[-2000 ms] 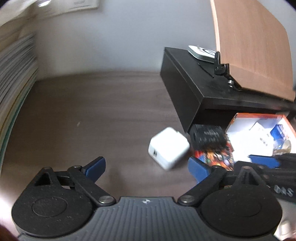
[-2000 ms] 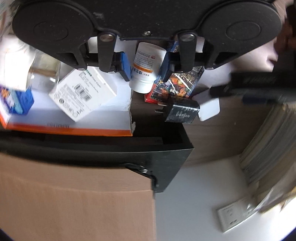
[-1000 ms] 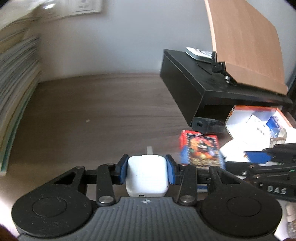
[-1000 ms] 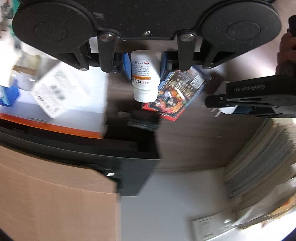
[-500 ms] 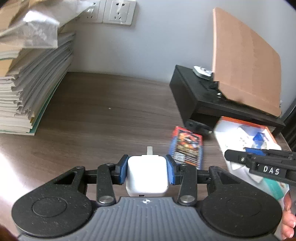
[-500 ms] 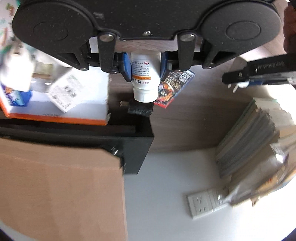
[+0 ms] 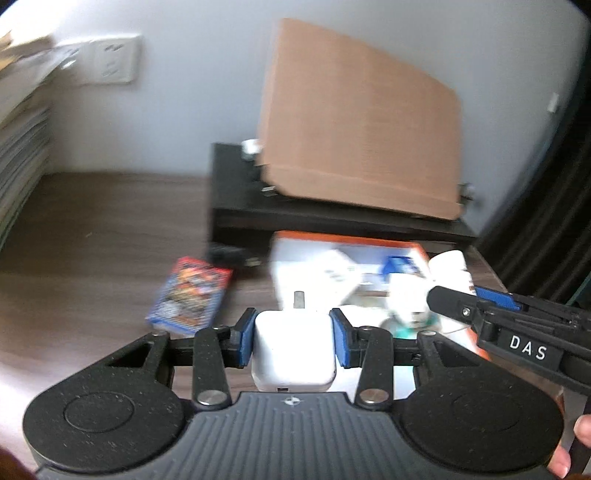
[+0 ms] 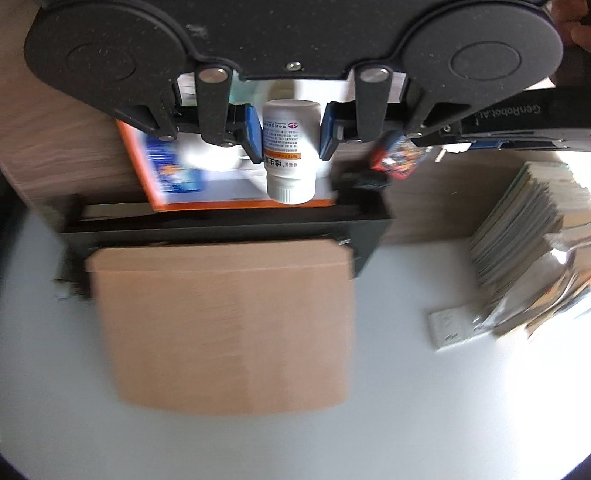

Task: Organize rigid objects
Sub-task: 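Carry the pill bottle and white charger toward the tray with both tools, then lower the charger into the tray with the left tool while the right tool holds the pill bottle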

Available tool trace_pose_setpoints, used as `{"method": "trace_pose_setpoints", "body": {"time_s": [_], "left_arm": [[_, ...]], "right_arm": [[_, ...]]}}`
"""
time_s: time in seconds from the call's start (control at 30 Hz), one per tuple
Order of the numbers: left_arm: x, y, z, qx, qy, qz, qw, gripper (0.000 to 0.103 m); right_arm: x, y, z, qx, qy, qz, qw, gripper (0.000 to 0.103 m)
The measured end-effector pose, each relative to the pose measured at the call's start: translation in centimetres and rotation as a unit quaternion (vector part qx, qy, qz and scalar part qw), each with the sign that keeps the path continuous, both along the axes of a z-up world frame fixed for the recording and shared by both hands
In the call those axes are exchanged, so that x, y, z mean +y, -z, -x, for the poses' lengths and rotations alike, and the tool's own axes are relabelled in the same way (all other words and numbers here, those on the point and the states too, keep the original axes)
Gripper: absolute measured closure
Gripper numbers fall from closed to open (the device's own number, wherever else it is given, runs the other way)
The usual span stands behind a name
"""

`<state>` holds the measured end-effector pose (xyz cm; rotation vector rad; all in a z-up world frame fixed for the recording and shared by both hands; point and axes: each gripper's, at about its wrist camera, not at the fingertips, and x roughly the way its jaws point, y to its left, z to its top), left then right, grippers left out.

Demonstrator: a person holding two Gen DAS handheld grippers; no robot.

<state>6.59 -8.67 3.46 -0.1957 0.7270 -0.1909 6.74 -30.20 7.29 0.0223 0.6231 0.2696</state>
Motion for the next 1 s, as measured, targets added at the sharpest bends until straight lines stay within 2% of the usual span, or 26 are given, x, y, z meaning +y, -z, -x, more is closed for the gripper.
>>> {"method": "trace_pose_setpoints", "body": {"time_s": [0.23,0.5,0.53,0.57,0.73,0.87,1.0], "left_arm": [[-5.7,0.0,0.8,-0.005,0.047,-0.004,0.9989,0.061],[-9.5,1.0,1.4,0.0,0.064,-0.021,0.9977,0.061],[-9.8,1.0,1.5,0.001,0.065,-0.023,0.9977,0.062],[-10.1,1.0,1.5,0.001,0.065,-0.025,0.9976,0.074],[-10.9,0.8,1.5,-0.007,0.063,-0.033,0.9975,0.074],[-10.5,1.7,1.0,0.017,0.052,-0.02,0.9983,0.075],[-9.0,2.0,0.6,0.024,0.034,-0.022,0.9989,0.074]], "right_arm": [[-6.6,-0.2,2.3,-0.005,0.065,-0.006,0.998,0.063],[-9.4,0.2,3.6,-0.004,0.08,-0.007,0.997,0.063],[-9.5,0.1,3.7,-0.004,0.078,-0.006,0.997,0.063],[-9.6,0.1,3.8,-0.004,0.077,-0.006,0.997,0.063],[-10.0,0.3,3.5,-0.001,0.066,-0.01,0.998,0.063],[-10.1,0.8,3.2,0.007,0.058,-0.006,0.998,0.063],[-11.0,1.2,2.9,0.011,0.062,-0.007,0.998,0.063]]}}
